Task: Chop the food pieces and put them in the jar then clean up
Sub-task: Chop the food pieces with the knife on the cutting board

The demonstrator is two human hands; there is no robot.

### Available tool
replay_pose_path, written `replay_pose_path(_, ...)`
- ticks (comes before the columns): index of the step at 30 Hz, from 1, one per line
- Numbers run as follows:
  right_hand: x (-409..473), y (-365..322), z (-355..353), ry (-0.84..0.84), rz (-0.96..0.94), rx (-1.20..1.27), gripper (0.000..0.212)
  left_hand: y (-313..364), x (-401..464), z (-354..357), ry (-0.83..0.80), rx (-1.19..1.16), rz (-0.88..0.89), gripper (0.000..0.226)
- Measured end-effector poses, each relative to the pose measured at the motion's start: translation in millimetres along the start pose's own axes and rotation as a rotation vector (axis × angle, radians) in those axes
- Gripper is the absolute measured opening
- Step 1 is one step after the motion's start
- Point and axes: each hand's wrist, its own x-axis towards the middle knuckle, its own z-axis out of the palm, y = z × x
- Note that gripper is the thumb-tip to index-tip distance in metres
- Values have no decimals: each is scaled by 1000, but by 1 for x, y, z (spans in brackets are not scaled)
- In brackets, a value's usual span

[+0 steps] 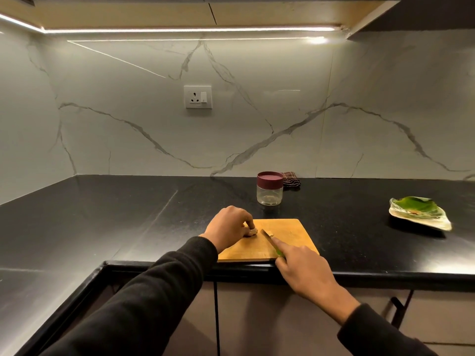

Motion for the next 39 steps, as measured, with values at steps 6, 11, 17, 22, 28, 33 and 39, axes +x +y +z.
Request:
replay_pose_path(6,7,-9,-3,6,-17,18,53,-1,1,-3,-3,16,41,14)
replay_pose_path(11,17,-17,-4,-3,-34,-31,54,0,-1,-3,30,-17,46,14)
replay_pose_path(17,22,-17,-5,-36,-60,-23,53,-1,-1,-1,42,-45,44,13)
replay_pose_path(22,30,-18,-6,-49,-79,15,52,-1,0,0,29,-78,29,12)
replay_pose_path(28,42,-21,-2,-58,-75,49,52,-2,-1,2,40,-92,27,11)
replay_pose_path(33,43,-20,-1,-66,-78,56,51,-2,-2,2,58,-90,39,11)
replay_pose_path(39,41,-17,2,-84,-81,71,52,-3,-4,6,81,-94,37,10)
